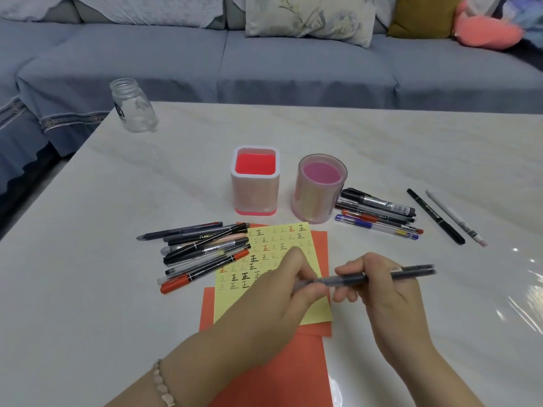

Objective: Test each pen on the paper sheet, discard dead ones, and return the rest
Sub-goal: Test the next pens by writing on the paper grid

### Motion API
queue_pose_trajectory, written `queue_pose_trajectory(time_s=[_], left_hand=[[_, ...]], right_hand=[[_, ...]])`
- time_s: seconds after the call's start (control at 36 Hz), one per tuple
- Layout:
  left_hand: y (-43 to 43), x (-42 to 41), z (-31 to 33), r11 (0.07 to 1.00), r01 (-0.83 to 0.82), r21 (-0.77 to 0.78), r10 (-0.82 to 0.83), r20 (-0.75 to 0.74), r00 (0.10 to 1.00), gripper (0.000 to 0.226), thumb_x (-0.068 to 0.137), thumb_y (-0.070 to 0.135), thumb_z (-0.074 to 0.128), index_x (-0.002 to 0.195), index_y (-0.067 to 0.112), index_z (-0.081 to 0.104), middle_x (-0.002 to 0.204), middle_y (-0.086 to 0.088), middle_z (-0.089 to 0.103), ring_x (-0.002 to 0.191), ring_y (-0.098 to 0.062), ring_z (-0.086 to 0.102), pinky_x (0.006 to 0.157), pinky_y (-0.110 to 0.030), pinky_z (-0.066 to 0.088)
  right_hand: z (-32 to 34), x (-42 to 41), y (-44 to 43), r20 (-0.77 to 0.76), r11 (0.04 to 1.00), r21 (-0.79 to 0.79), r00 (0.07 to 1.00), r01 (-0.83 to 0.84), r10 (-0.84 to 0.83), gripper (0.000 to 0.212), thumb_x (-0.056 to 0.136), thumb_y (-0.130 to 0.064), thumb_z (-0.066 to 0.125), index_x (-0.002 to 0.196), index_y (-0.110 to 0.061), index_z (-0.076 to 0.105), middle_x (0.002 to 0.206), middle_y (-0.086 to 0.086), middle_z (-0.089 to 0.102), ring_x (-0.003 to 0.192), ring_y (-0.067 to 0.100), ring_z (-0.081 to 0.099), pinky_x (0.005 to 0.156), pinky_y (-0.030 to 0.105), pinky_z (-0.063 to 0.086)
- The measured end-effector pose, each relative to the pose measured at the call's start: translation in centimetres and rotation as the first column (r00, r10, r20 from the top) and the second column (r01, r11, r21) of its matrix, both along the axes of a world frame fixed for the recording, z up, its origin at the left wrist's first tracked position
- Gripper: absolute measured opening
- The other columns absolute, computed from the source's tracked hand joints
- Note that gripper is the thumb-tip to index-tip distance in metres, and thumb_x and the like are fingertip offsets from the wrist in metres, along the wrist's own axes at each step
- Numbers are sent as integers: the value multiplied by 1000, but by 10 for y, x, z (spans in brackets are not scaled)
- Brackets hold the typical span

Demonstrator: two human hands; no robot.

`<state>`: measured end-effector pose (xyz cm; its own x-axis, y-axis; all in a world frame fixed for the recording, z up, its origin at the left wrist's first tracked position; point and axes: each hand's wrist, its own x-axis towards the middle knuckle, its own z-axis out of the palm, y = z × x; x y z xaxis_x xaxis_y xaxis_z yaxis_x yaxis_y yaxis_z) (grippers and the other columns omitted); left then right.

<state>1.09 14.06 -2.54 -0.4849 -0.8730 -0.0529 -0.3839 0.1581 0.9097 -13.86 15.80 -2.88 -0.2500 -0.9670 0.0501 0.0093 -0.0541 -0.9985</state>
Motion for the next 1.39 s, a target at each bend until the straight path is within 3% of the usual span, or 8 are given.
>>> queue_pose_trajectory(time_s=[0.14, 0.28, 0.36, 0.47, 0.61, 0.81, 1.08, 1.39], left_hand=[[-14, -14, 5, 741, 246, 625, 31, -398, 917, 19, 78, 28, 53, 71, 18, 38, 49, 7, 35, 41, -5, 26, 40, -15, 26], [-26, -11, 0, 599, 334, 728, -52, -380, 923, 23, 95, 24, 49, 73, 16, 46, 53, 6, 33, 41, -2, 22, 39, -12, 23], [-28, -9, -17, 833, 121, 541, -72, -112, 991, 25, 98, 22, 42, 76, 19, 53, 57, 5, 41, 46, -9, 30, 47, -19, 28], [-28, 6, -33, 972, -164, 170, 132, 184, 974, 18, 97, 29, 42, 85, 31, 56, 66, 9, 53, 60, -14, 45, 57, -25, 33], [-29, 36, -41, 905, -293, -308, 386, 305, 871, 12, 94, 25, 49, 99, 27, 59, 95, 14, 58, 91, -6, 52, 74, -23, 39], [-46, 83, -67, 770, -222, -598, 551, 448, 705, 26, 83, 30, 43, 86, 17, 66, 85, 3, 60, 75, -22, 55, 69, -31, 33], [-61, 92, -86, 682, -327, -654, 690, 428, 584, 16, 77, 6, 71, 92, 10, 70, 90, -11, 61, 83, -35, 55, 73, -43, 39], [-44, 23, -58, 618, 109, -779, 243, 322, 915, 41, 85, 34, 45, 122, 15, 46, 113, -7, 63, 105, -18, 47, 89, -32, 35]], right_hand=[[-1, -15, -5, 14, 996, -55, 997, -72, 72, 33, 67, -41, 45, 48, -24, 67, 48, 12, 60, 39, 11, 49, 47, 16, 42], [-8, -21, -12, 22, 976, 28, 977, -215, 214, 29, 72, -31, 52, 52, -13, 64, 45, 10, 58, 41, 9, 52, 45, 16, 41], [-20, -29, -21, -129, 892, 236, 897, -386, 423, 29, 92, -16, 51, 68, -9, 64, 56, 6, 64, 51, 9, 55, 54, 19, 45], [-40, -57, -51, -708, 898, 362, 552, -250, 440, 11, 88, -27, 59, 91, -22, 69, 86, -5, 68, 80, 12, 60, 73, 28, 47], [-43, -88, -107, -960, 998, 59, 276, 6, 56, 27, 85, 2, 50, 106, -6, 66, 106, 12, 65, 101, 34, 54, 79, 38, 44], [-52, -94, -134, -975, 969, 208, -49, 130, 216, 34, 89, -3, 43, 120, -10, 52, 116, 11, 56, 107, 32, 46, 74, 34, 30], [-56, -95, -120, -978, 967, 200, -34, 160, 208, 22, 90, -5, 45, 108, -2, 57, 106, 17, 53, 93, 37, 52, 70, 36, 35], [-2, -34, -41, -858, 899, 352, 294, -262, 421, 22, 94, -39, 45, 111, -40, 59, 87, -19, 56, 74, -2, 49, 69, 25, 41]])
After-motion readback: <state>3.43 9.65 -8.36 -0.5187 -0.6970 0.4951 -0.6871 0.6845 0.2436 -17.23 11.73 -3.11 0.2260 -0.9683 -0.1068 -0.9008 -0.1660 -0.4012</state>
